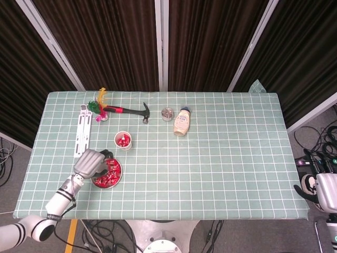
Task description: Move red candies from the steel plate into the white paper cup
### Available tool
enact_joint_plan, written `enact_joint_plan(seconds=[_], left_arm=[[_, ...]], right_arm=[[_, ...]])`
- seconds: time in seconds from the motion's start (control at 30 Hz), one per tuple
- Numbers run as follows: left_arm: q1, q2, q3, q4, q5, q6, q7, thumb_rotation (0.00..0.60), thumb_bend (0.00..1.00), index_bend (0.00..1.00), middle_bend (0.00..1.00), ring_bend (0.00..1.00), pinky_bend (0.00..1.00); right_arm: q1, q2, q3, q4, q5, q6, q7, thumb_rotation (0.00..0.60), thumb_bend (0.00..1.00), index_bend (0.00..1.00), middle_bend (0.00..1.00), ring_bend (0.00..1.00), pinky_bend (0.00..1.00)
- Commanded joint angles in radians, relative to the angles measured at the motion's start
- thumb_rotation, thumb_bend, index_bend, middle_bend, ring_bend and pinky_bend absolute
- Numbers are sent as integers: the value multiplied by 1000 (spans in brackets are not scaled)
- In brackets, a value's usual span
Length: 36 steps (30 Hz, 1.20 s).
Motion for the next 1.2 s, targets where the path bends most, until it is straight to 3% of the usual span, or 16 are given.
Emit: enact_joint_plan(seconds=[0.03, 0.73, 1.2], left_arm=[[-26, -29, -12, 31, -22, -55, 8, 600, 277, 438, 494, 781, 1000], [-39, -24, -5, 27, -69, -161, 33, 600, 285, 439, 494, 781, 1000], [-41, -61, -16, 69, -55, -148, 24, 600, 287, 440, 495, 781, 1000]], right_arm=[[-1, 1, 1, -1, 1, 0, -1, 600, 101, 59, 240, 91, 295], [0, 0, 2, -4, 9, -6, -9, 600, 101, 59, 240, 91, 295], [4, 1, 4, -6, 16, -15, -16, 600, 101, 59, 240, 91, 296]])
